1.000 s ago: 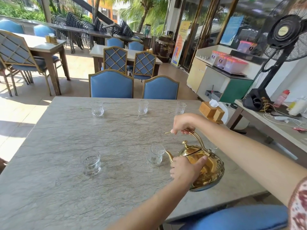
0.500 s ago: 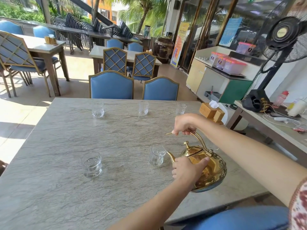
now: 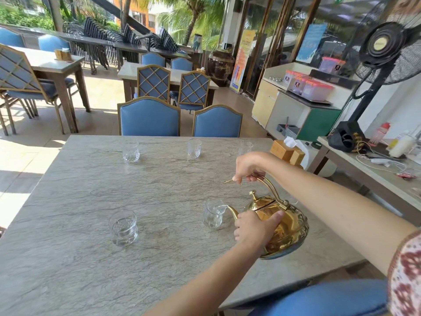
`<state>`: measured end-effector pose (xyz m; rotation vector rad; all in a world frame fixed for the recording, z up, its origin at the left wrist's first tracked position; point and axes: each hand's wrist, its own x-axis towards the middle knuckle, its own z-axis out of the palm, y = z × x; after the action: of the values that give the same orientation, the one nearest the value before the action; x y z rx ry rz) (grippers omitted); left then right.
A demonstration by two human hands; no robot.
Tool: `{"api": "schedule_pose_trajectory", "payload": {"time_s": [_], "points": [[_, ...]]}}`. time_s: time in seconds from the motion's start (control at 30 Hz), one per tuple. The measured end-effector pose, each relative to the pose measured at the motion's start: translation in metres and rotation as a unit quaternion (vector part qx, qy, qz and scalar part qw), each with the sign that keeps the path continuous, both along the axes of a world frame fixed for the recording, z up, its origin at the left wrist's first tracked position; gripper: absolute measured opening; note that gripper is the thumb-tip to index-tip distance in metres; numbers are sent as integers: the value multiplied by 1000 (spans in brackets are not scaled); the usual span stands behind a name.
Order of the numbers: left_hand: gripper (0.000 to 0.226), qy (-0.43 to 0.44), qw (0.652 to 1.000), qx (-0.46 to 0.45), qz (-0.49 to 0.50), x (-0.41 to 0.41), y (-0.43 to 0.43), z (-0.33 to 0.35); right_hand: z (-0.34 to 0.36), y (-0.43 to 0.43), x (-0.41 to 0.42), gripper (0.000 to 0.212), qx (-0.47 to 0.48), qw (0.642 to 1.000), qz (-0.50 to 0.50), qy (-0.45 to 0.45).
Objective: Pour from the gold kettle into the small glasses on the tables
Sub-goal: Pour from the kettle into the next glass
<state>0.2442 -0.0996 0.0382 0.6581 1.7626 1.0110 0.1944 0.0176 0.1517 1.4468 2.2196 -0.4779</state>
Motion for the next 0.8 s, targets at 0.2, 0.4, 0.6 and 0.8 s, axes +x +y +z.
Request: {"api": "schedule_pose_trajectory", "payload": {"time_s": [0.2, 0.4, 0.6, 0.8], "points": [[102, -6, 1000, 11, -3, -2, -3, 2, 2, 0, -3, 20, -2, 1000, -3, -8], [100, -17, 1000, 16, -6, -4, -6, 6, 3, 0, -3, 19, -7, 1000, -13, -12], [99, -20, 999, 17, -19, -3, -9, 9, 6, -3, -1, 20, -5, 1000, -20, -17], [97, -28, 999, 29, -29, -6, -11, 16, 12, -5, -2, 22, 1, 1000, -23, -18]]}}
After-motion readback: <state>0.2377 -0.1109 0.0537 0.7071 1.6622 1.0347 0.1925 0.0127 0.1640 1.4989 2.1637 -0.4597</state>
